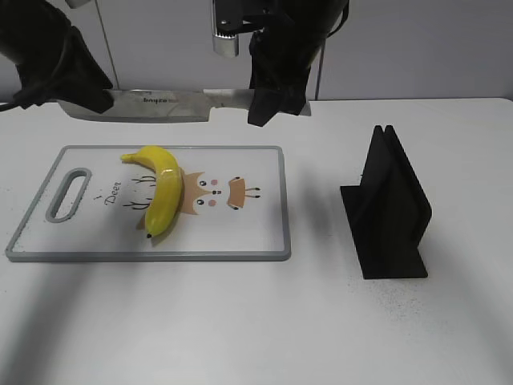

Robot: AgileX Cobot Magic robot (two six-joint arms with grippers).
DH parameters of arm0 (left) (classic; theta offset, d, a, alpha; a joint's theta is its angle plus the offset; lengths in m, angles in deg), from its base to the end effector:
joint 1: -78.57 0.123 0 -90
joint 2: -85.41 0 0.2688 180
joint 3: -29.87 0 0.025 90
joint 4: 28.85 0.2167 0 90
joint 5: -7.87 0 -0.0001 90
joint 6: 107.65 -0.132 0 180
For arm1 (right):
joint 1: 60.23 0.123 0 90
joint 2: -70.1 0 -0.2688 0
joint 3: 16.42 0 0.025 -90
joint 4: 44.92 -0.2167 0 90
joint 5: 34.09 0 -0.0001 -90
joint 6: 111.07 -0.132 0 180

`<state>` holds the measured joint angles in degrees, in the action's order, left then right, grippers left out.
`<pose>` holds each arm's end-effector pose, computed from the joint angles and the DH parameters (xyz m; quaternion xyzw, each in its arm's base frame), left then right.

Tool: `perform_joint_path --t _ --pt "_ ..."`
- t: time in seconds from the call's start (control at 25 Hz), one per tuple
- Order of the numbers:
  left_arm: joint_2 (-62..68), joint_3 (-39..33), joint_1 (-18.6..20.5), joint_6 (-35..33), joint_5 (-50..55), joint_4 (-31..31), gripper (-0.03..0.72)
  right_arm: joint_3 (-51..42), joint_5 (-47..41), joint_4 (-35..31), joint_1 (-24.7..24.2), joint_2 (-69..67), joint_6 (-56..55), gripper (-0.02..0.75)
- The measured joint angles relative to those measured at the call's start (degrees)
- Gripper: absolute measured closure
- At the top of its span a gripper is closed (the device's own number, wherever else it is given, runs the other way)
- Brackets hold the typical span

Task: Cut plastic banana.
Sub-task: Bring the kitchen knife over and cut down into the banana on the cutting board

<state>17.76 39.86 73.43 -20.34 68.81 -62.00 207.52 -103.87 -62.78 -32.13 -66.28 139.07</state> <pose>0.3540 -0.0952 0.2415 0.6485 0.6992 -0.0964 0.2851 0.3814 0.2467 0.2044 -0.7180 0.6618 0.0873 0.1971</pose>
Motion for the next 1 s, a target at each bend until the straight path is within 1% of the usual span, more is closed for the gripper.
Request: perform_joint_path --t 0.08,0.16,0.24,0.4,0.68,0.88,1.0 --pt "0.4 0.0 0.0 0.0 0.3 -0.1 0.463 0.0 0.5 0.1 0.0 0.0 -0.1 0.579" --pt "0.4 0.0 0.0 -0.1 0.4 -0.1 0.597 0.0 1.4 0.2 0.0 0.0 -0.2 0.579" --pt "0.4 0.0 0.0 -0.2 0.3 -0.1 0.655 0.0 2.4 0.3 0.0 0.0 -0.2 0.579" --pt "0.9 0.0 0.0 -0.6 0.2 0.0 0.673 0.0 2.6 0.5 0.0 0.0 -0.1 0.579" --pt "5.9 0.0 0.0 -0.7 -0.3 -0.4 0.674 0.0 2.8 1.2 0.0 -1.8 0.0 0.579" --pt "9.9 0.0 -0.2 -1.0 -1.8 -0.9 0.674 0.1 3.9 2.4 0.0 -5.6 0.0 0.579" --pt "14.8 0.0 -0.2 -1.1 -2.9 -1.7 0.674 0.1 5.1 2.7 0.0 -9.5 0.0 0.579"
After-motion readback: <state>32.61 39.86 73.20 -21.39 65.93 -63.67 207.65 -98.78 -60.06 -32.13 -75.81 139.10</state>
